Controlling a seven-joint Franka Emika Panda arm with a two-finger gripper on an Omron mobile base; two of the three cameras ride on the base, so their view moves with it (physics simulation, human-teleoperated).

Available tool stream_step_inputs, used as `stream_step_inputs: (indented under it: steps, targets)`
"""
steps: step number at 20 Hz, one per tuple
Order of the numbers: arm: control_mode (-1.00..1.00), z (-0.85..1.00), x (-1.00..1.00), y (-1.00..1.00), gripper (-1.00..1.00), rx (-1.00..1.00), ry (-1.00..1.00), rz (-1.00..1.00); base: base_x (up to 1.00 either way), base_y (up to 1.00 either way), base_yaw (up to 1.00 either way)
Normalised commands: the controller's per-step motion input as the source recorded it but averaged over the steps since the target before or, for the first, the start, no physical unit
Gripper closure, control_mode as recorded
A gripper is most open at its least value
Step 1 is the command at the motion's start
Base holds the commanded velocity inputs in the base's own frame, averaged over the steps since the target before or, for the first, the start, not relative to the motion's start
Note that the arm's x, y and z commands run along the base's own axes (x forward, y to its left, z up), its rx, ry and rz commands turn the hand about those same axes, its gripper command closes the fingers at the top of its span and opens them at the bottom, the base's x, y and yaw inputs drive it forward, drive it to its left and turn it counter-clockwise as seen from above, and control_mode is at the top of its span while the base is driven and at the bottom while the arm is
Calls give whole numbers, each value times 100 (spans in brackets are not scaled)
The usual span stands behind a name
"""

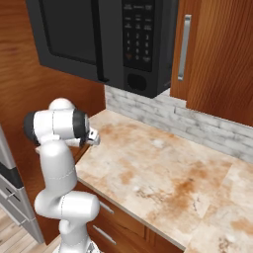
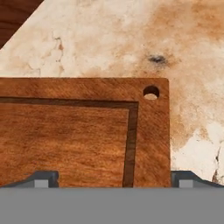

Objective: Move the cutting board and knife to the sink. Then move spray from the cabinet to the counter.

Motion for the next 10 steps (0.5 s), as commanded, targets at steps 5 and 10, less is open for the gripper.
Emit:
stream_step_inputs:
  steps: [5, 10]
  targets:
    - [-100, -44, -82, 57, -100, 0, 0, 13, 0, 0, 0]
    - [-100, -51, -97, 75, -100, 0, 1, 11, 0, 0, 0]
